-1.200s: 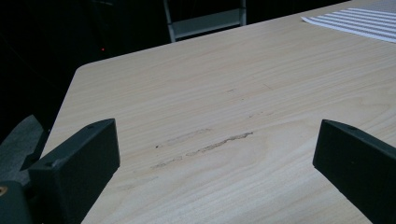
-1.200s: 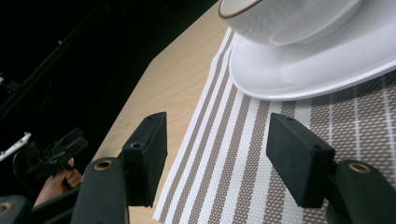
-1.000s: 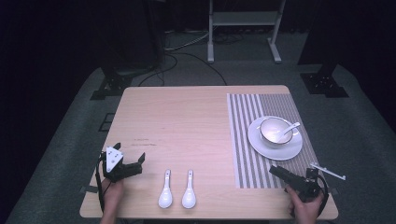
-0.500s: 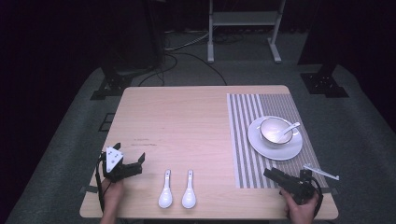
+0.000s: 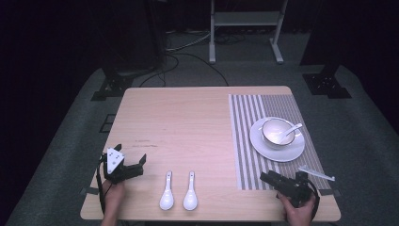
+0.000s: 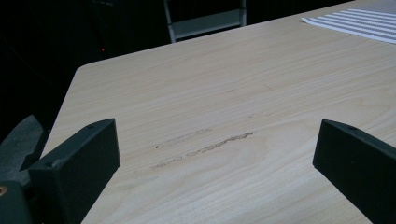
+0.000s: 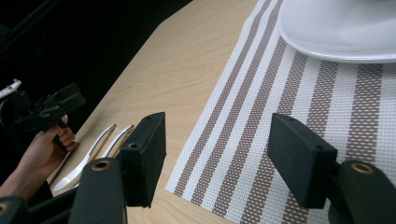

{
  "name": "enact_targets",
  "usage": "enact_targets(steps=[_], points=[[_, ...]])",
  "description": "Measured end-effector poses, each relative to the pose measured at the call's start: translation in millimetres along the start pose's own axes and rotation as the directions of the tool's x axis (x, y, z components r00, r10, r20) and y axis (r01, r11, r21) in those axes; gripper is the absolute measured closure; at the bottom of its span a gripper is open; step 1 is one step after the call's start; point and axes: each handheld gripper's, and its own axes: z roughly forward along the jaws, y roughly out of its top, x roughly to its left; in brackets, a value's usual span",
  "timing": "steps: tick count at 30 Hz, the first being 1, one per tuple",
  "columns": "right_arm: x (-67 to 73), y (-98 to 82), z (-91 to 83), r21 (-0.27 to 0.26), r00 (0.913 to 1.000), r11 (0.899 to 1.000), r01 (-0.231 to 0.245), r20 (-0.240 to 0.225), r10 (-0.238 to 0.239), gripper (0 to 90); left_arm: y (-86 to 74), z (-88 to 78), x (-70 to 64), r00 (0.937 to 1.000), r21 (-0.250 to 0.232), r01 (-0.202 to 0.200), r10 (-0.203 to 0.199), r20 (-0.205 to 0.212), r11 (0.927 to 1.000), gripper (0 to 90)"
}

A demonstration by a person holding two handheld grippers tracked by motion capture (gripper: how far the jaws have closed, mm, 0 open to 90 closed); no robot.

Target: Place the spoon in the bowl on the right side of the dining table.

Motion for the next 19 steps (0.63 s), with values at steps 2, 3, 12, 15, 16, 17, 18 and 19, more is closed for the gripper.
enact_targets(steps=[2,3,12,15,16,17,18,19], points=[[2.1,-0.5,1.5,0.005,0.9999,1.000,0.010,0.001,-0.010,36.4,0.0,0.0,0.1,1.0000,0.000,0.001,-0.001,0.000,1.0000,0.0],[2.9,-0.7,2.2,0.008,0.9999,1.000,0.016,0.000,-0.016,36.3,0.0,0.0,0.2,1.0000,0.000,0.001,-0.001,0.000,1.0000,0.0],[8.6,-2.3,6.6,0.031,0.9988,0.998,0.048,0.004,-0.048,36.1,0.0,0.0,0.5,1.0000,0.000,0.002,-0.002,0.002,1.0000,0.0],[8.7,-2.3,6.6,0.030,0.9987,0.998,0.051,0.004,-0.051,36.1,0.0,0.1,0.7,1.0000,0.001,0.002,-0.002,0.003,1.0000,0.0],[8.8,-2.3,6.4,0.030,0.9987,0.998,0.051,0.005,-0.051,36.1,0.1,0.1,0.8,1.0000,0.001,0.001,-0.001,0.003,1.0000,0.0],[8.7,-2.2,6.3,0.029,0.9987,0.998,0.051,0.005,-0.051,36.0,0.1,0.3,0.7,1.0000,0.001,0.002,-0.002,0.003,1.0000,0.0],[8.6,-2.1,6.3,0.028,0.9987,0.998,0.051,0.005,-0.051,36.0,0.1,0.3,0.7,1.0000,0.002,0.002,-0.002,0.003,1.0000,0.0],[8.5,-2.1,6.3,0.028,0.9986,0.998,0.052,0.005,-0.052,36.0,0.1,0.3,0.8,1.0000,0.002,0.002,-0.002,0.003,1.0000,0.0]])
